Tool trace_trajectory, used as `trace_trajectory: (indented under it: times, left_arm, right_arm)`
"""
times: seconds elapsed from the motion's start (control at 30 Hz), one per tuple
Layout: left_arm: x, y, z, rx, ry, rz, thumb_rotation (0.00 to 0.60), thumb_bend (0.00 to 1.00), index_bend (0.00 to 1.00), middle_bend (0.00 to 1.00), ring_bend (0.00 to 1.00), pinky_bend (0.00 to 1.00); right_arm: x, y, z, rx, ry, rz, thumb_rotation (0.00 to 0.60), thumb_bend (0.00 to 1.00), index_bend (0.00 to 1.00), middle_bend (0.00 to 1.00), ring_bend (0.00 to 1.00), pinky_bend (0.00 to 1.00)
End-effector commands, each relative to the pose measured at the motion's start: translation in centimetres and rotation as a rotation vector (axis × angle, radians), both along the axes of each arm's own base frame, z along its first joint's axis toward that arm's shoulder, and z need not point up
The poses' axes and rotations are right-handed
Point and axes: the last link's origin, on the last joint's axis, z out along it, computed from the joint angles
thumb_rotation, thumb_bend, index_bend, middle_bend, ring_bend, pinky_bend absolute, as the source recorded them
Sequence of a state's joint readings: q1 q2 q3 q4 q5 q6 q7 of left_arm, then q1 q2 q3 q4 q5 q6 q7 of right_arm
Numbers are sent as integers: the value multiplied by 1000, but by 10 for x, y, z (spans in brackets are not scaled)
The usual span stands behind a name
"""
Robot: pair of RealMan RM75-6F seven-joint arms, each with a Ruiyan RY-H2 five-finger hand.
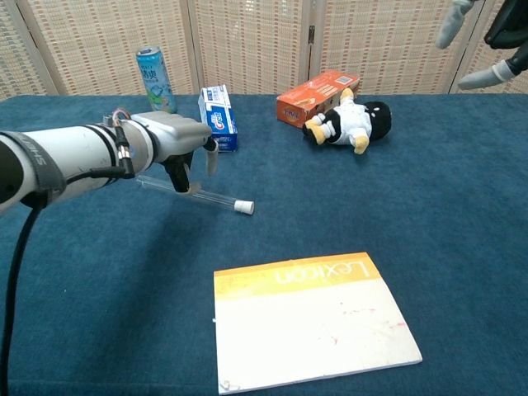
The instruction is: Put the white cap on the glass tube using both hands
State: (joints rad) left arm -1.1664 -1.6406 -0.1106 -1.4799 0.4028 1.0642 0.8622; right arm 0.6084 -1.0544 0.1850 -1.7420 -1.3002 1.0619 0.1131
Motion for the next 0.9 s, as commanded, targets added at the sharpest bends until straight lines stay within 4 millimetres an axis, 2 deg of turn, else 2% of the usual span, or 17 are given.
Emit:
trace_trajectory:
  times: [0.03,0.2,0.3,0.4,0.43,0.5,0.53,0.63,0.73,0.9]
  left_arm:
    - [-2,-3,15,4,-47,25,600,383,259,986,1000,1000]
    - [-16,-10,56,84,-186,28,600,380,225,905,950,1000]
    - [-37,-18,86,156,-260,17,600,380,224,817,846,986]
    - [-68,-30,115,226,-288,5,600,380,221,700,722,868]
    - [-80,-36,126,256,-299,5,600,380,220,656,680,820]
    - [-99,-46,142,296,-319,8,600,380,220,575,606,742]
    - [-111,-53,152,325,-332,13,600,380,222,539,566,701]
    - [-138,-73,173,390,-351,19,600,380,230,462,473,600]
    - [-161,-97,189,446,-355,19,600,379,234,409,415,508]
    - [-185,-132,202,513,-378,22,600,376,236,379,383,437]
  right_arm:
    - [-8,0,3,-7,25,-19,600,160,400,1000,1000,1000]
    - [-31,8,15,-13,97,-76,600,172,400,944,978,1000]
    - [-45,16,25,-24,151,-113,600,237,400,849,879,1000]
    - [-59,27,33,-35,193,-134,600,292,400,732,753,983]
    - [-66,32,36,-37,212,-143,600,309,400,666,682,938]
    - [-76,41,38,-33,250,-150,600,325,400,539,530,775]
    - [-82,46,41,-38,274,-154,600,327,400,468,438,658]
    - [-96,61,46,-78,312,-148,600,335,401,355,291,475]
    - [-107,77,51,-130,304,-153,600,352,400,333,259,434]
    - [-121,102,59,-209,288,-175,600,351,400,334,259,429]
